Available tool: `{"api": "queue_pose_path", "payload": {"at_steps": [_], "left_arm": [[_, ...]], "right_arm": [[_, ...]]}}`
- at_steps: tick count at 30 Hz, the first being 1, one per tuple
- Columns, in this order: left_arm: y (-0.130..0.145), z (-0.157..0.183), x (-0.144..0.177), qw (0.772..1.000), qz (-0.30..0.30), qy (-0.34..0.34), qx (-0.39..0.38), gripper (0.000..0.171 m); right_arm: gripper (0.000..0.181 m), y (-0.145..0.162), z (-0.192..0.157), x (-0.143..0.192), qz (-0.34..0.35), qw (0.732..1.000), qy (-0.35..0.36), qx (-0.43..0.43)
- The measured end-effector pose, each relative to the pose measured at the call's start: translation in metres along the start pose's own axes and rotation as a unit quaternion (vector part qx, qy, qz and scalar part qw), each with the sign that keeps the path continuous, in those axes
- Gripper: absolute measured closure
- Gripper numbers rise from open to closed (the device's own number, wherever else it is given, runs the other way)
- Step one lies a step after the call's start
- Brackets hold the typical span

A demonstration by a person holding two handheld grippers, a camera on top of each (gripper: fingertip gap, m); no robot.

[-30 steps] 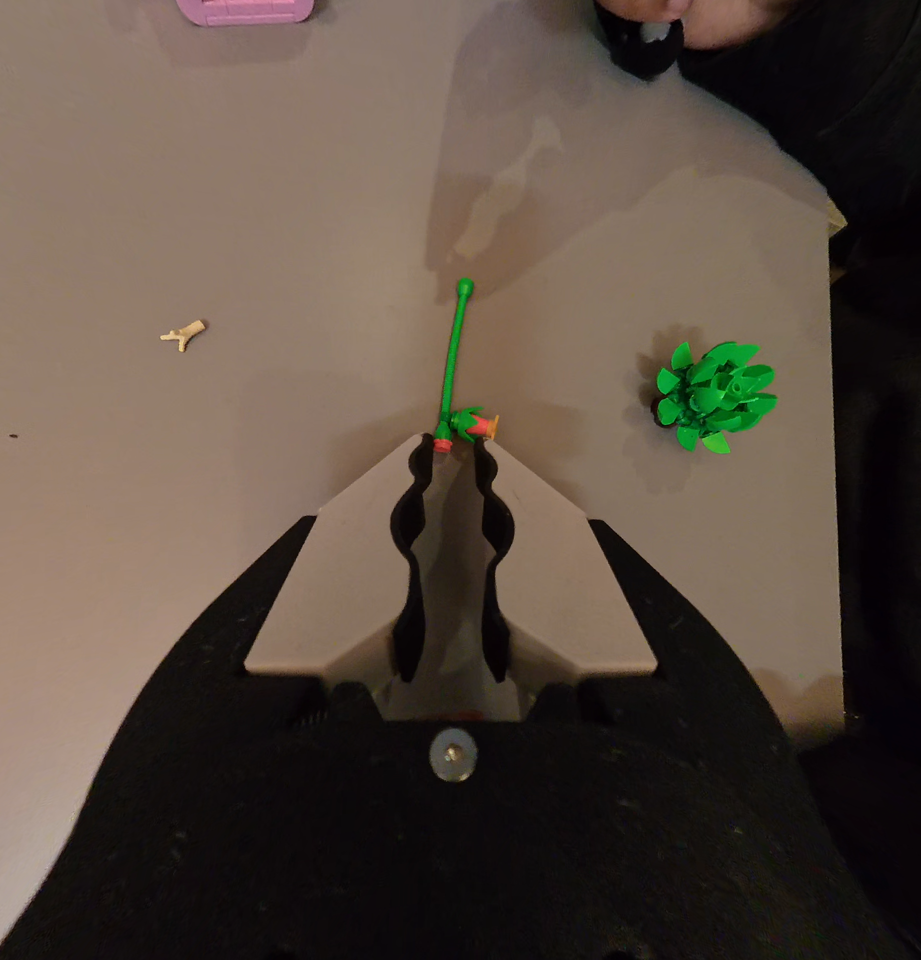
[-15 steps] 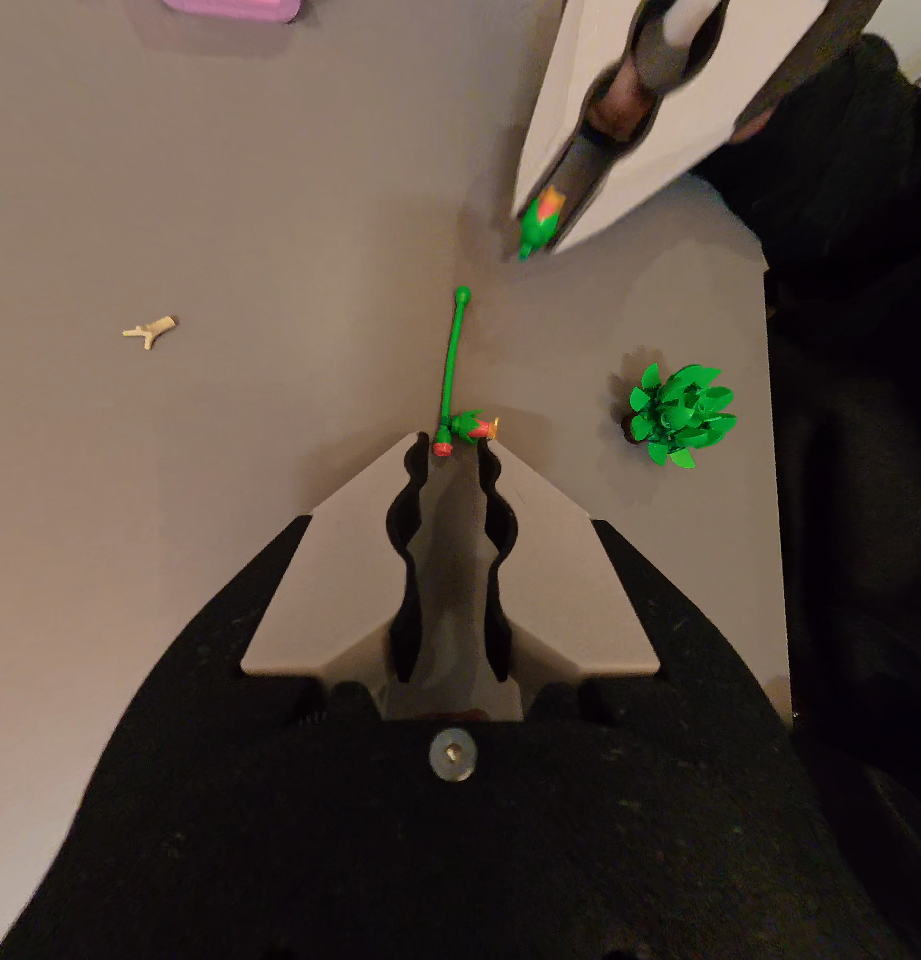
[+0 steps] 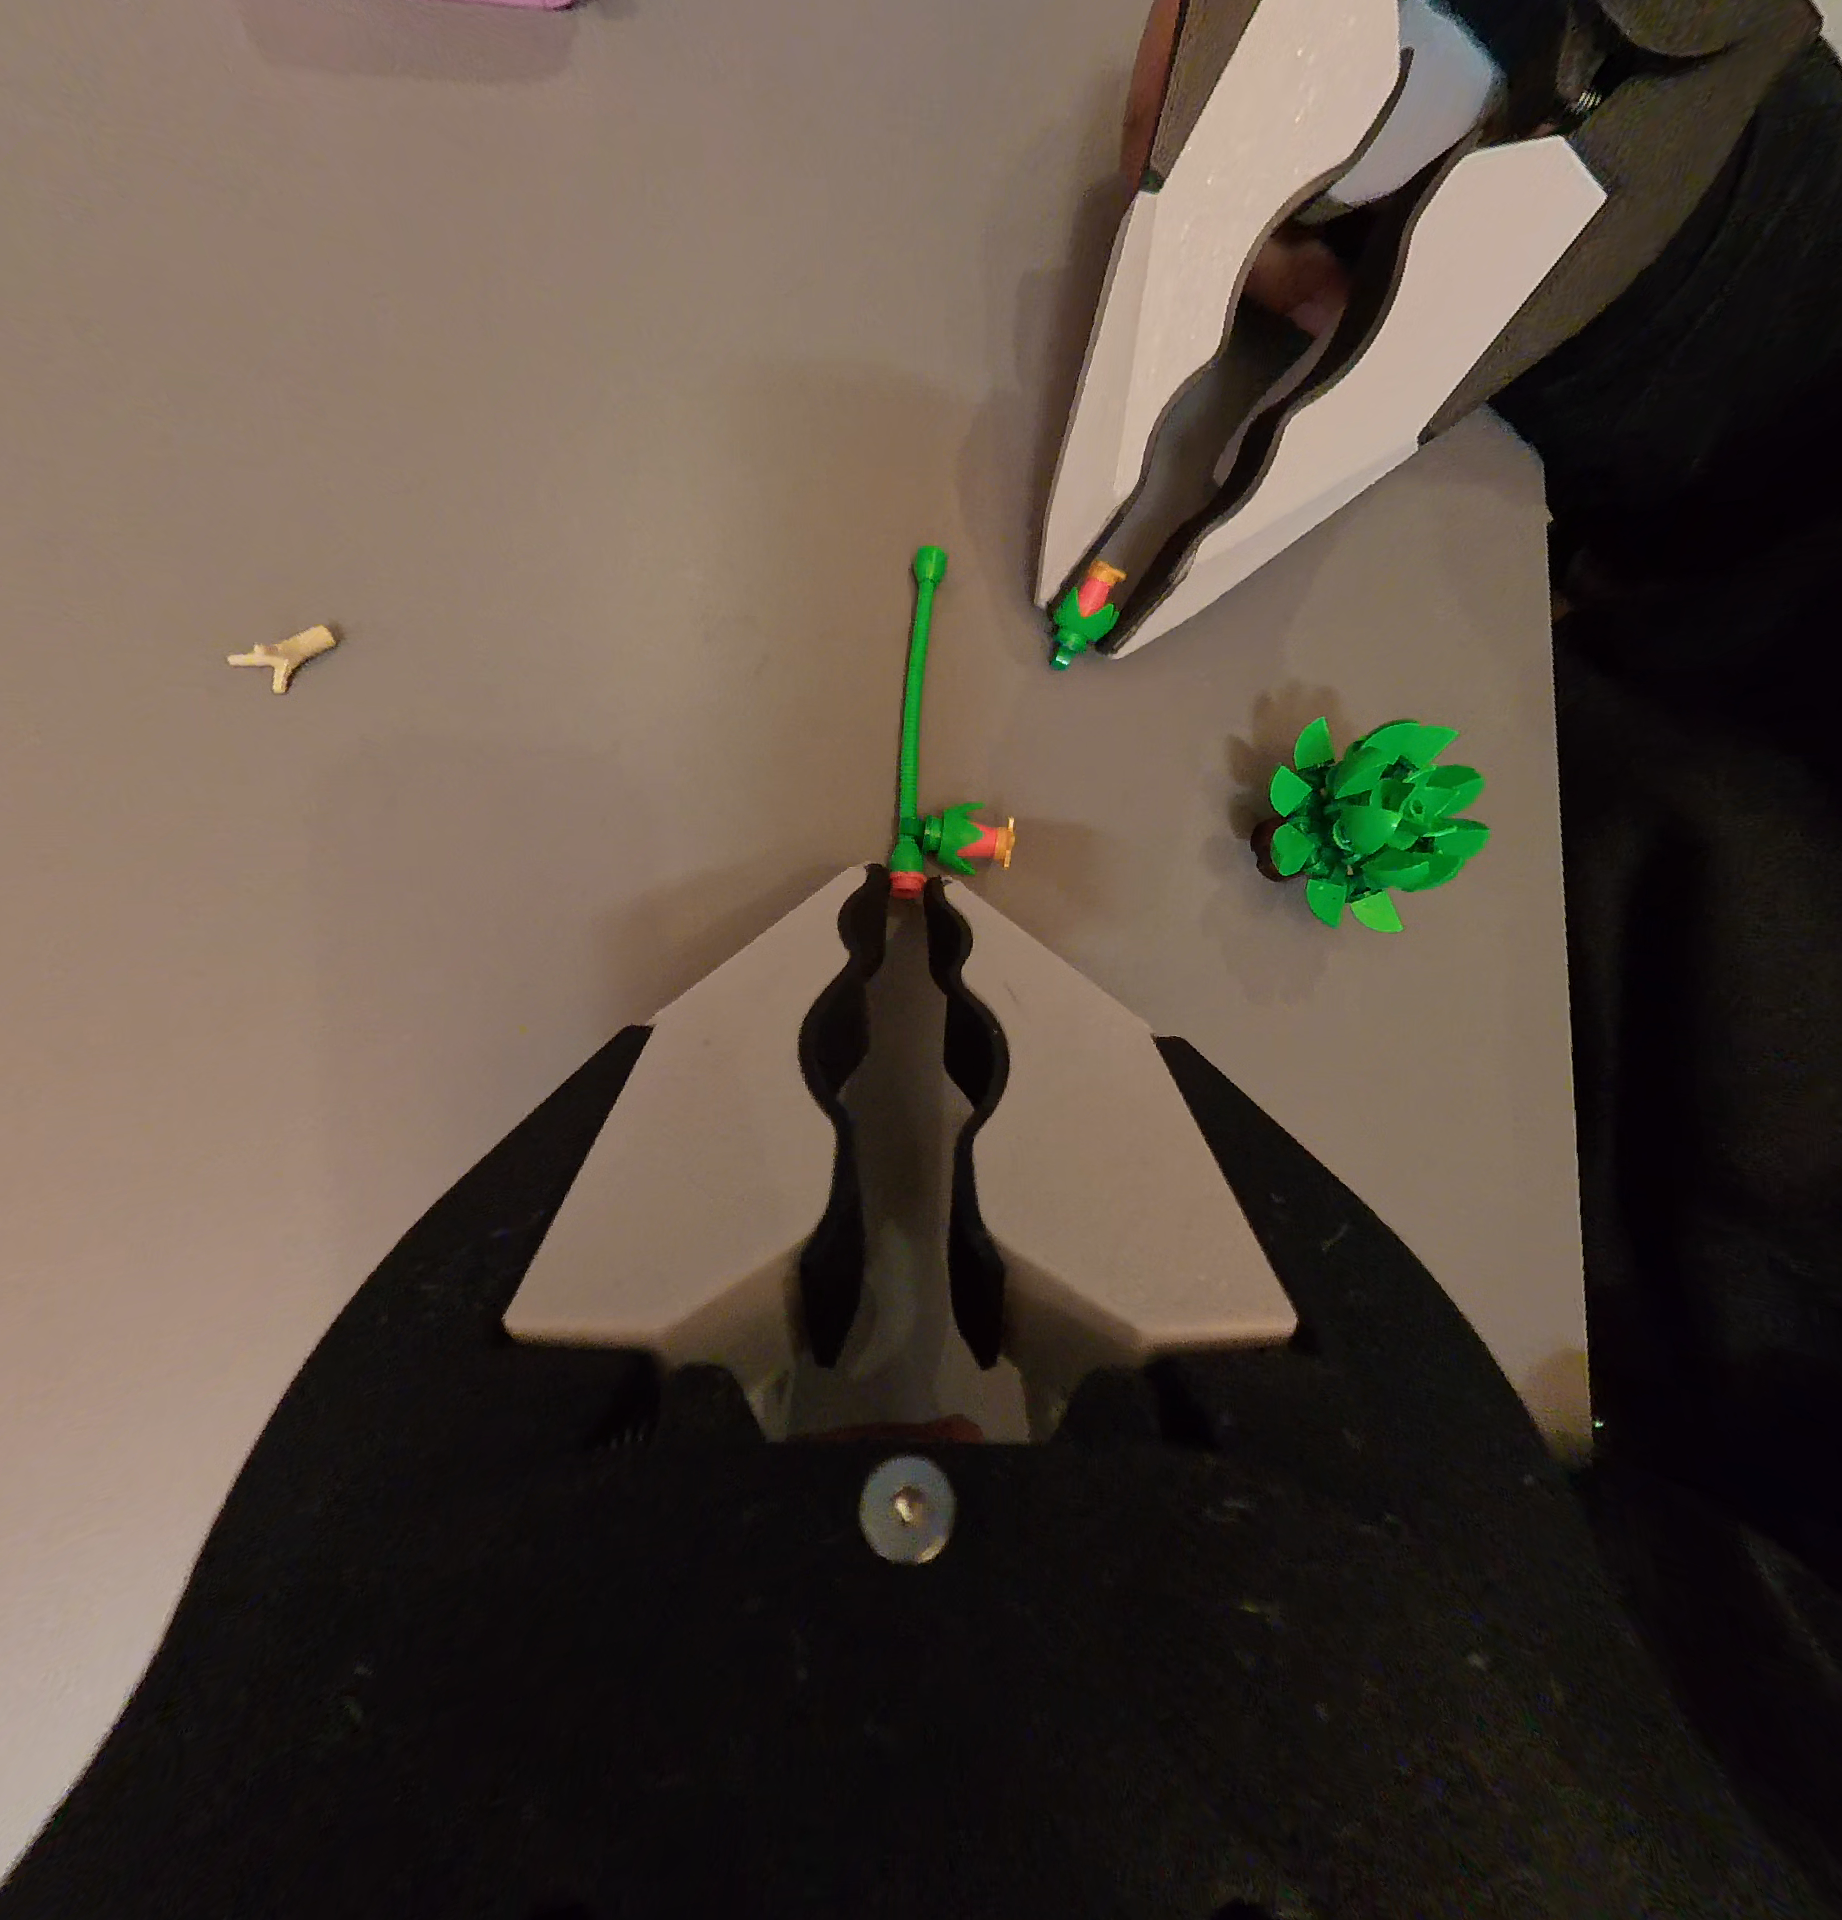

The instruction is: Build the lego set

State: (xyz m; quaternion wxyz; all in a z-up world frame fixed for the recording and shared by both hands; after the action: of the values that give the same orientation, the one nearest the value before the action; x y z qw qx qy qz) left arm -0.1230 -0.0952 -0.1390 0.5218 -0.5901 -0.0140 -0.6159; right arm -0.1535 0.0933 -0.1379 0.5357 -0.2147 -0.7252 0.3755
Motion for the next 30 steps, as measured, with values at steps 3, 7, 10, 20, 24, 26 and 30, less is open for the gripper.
{"api": "queue_pose_path", "payload": {"at_steps": [3, 7, 10, 20, 24, 26, 30], "left_arm": [[0.000, 0.000, 0.000, 1.000, 0.001, -0.002, -0.003, 0.167], [-0.002, -0.002, 0.001, 1.000, 0.009, -0.004, -0.001, 0.167], [-0.006, -0.005, 0.005, 0.999, 0.040, -0.004, 0.005, 0.167], [-0.027, -0.007, 0.025, 0.979, 0.178, 0.071, 0.076, 0.167], [-0.030, -0.004, 0.022, 0.978, 0.181, 0.082, 0.070, 0.167], [-0.033, 0.000, 0.022, 0.976, 0.186, 0.096, 0.066, 0.167], [-0.039, 0.010, 0.021, 0.974, 0.189, 0.114, 0.049, 0.167]], "right_arm": [[0.167, 0.001, 0.000, -0.002, -0.012, 1.000, 0.002, 0.003], [0.129, 0.000, 0.002, -0.001, -0.003, 1.000, 0.015, -0.002], [0.123, -0.005, 0.004, 0.011, 0.058, 0.998, 0.022, -0.003], [0.126, -0.013, 0.009, 0.064, 0.245, 0.946, 0.198, 0.077], [0.139, -0.015, 0.005, 0.043, 0.150, 0.955, 0.232, 0.108], [0.146, -0.016, 0.002, 0.031, 0.090, 0.948, 0.267, 0.150], [0.164, -0.018, -0.010, 0.016, 0.026, 0.910, 0.331, 0.247]]}}
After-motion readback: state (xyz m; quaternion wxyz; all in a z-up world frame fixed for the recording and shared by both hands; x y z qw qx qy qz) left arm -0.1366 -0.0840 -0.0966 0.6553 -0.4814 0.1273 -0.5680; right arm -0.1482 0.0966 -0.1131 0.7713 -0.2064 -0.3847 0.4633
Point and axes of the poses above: each gripper's, where its closed fingertips meet, x back along the fingers, y out of its underside, z = x × y across the jaws, the point moved 9 cm from there along x, back along the fingers, and after that the axes turned 9 degrees about -y, right-handed, at the moved point
